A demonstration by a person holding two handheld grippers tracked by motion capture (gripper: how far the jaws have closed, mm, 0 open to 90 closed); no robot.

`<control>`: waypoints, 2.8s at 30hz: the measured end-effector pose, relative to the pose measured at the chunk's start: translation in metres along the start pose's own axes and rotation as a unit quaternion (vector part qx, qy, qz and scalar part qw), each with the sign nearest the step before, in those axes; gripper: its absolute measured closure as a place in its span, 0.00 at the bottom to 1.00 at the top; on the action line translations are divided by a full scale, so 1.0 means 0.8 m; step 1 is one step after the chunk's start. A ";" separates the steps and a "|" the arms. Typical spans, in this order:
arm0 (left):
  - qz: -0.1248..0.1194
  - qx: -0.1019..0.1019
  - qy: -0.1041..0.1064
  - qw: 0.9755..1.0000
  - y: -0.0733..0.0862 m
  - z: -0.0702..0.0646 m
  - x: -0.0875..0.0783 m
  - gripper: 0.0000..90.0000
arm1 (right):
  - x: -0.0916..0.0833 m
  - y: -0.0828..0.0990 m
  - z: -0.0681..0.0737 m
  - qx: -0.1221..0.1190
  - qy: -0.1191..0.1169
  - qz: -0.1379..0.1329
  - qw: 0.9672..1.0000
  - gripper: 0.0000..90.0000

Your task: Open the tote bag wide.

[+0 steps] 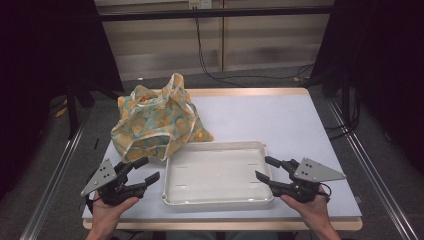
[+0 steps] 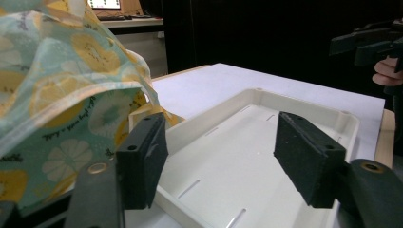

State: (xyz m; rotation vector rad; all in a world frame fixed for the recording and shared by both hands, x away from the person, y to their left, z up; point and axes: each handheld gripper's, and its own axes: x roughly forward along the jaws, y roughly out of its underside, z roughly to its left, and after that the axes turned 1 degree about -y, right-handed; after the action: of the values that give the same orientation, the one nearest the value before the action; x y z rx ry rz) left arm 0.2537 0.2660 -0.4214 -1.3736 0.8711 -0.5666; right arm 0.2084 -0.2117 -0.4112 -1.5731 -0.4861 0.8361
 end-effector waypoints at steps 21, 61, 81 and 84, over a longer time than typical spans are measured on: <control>0.013 -0.005 -0.026 1.000 -0.030 0.047 0.021 0.38 | 0.103 -0.041 -0.034 0.000 -0.050 -0.005 0.999 0.44; 0.054 -0.005 -0.056 0.997 -0.065 0.122 0.108 0.58 | 0.292 -0.111 -0.066 -0.009 -0.033 0.039 0.999 0.59; 0.072 0.002 -0.008 0.997 -0.074 0.091 0.095 1.00 | 0.367 -0.128 -0.057 -0.007 -0.032 0.054 0.998 0.61; 0.071 0.007 0.016 0.997 -0.075 0.083 0.089 1.00 | 0.375 -0.128 -0.056 -0.007 -0.037 0.057 0.998 0.73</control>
State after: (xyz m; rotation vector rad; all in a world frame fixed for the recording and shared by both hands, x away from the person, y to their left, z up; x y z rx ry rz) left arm 0.3570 0.2408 -0.3788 -1.2809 0.9810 -0.4854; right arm 0.4524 -0.0067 -0.3820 -1.5987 -0.4600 0.9824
